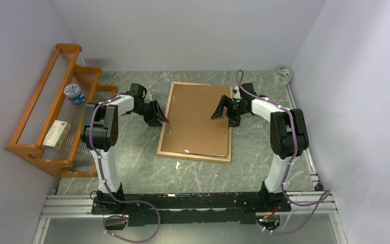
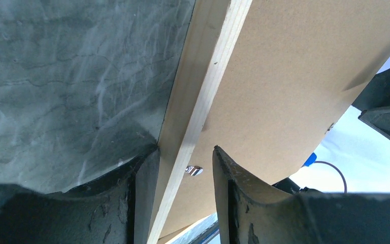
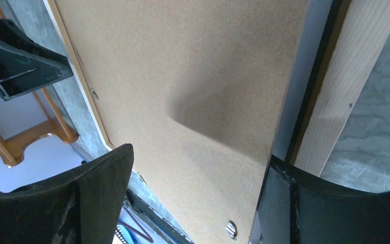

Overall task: Put the photo into the frame
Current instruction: Place the photo frame item in the photo frame.

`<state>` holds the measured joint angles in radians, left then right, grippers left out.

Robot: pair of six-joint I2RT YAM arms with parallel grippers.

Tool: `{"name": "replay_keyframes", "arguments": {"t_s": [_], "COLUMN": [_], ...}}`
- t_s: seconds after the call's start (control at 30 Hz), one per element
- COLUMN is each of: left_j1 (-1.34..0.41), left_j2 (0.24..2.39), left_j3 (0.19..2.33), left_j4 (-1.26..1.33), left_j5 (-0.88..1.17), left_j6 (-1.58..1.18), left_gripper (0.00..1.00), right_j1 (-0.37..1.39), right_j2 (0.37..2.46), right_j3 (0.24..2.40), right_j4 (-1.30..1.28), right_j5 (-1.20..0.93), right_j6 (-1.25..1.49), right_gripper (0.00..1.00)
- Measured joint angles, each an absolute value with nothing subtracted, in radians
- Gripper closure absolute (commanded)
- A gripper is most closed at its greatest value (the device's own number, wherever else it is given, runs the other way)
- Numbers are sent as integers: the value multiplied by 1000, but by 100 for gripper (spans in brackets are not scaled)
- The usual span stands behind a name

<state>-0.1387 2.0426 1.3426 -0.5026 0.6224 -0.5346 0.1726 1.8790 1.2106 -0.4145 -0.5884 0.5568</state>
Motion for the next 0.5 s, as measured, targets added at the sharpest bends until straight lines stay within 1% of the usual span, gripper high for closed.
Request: {"name": "replay_keyframes", "arguments": {"t_s": [0.1, 0.2, 0.23, 0.3, 0.43, 0.5], "left_j1": [-134, -134, -134, -134, -134, -134], "left_j2": [2043, 2043, 2043, 2043, 2043, 2041], "left_j3": [1342, 1342, 1342, 1342, 1343, 1346], "left_j4": [-503, -503, -503, -506, -520, -524], "left_j5": [623, 622, 622, 620, 615, 614], "left_j6": [-534, -533, -533, -531, -527, -527], "left_gripper": [52, 52, 51, 49, 41, 38], "right_j1": [186, 199, 204, 216, 244, 259], "right_j2": [1893, 1895, 1897, 1903, 1906, 1906], "right_j3": [1242, 1272, 1284, 1320, 1380, 1409], "right_j4": [-429, -470, -485, -527, -603, -640], "right_j5": [-572, -549, -540, -508, -418, -368], "right_j6": [549, 540, 538, 532, 521, 514], "right_gripper": [9, 2, 1, 1, 1, 1]}}
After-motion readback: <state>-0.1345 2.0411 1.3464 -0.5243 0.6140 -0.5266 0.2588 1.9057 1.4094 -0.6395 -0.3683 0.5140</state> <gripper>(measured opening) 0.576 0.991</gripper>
